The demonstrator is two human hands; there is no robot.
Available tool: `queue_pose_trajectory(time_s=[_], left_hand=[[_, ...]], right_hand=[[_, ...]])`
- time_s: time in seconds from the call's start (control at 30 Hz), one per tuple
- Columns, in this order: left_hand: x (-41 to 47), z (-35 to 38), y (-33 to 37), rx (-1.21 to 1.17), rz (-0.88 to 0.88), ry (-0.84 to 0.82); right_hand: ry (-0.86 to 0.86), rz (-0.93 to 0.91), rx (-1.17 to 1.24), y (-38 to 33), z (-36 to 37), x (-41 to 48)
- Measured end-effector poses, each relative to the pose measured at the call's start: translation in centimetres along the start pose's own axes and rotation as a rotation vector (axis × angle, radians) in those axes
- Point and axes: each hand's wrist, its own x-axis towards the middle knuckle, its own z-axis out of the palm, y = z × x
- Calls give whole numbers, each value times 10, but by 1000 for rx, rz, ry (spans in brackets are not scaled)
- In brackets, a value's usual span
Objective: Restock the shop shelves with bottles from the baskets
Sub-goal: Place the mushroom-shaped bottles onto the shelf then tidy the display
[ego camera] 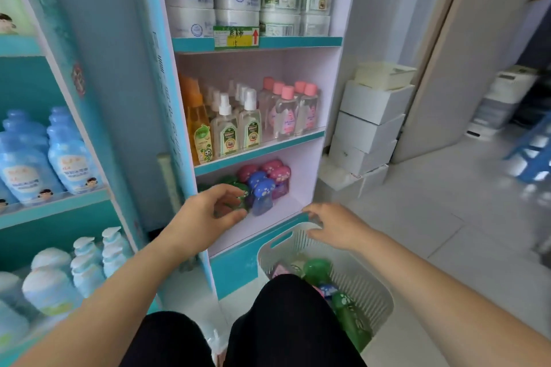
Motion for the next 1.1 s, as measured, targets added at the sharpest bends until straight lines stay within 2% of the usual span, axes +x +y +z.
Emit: queue_pose_trajectory(time_s=[0.27,0.6,0.83,1.1], left_hand=[[44,51,-42,-44,-39,-108],[78,88,-76,12,-79,-103],[114,120,-89,84,-76,-217],[130,142,-123,83,-182,-286]], right_hand=[[-65,171,27,36,27,17],[-264,219,-20,69,62,63],[-367,245,5,105,103,99],[-486,253,102,149,181,138]])
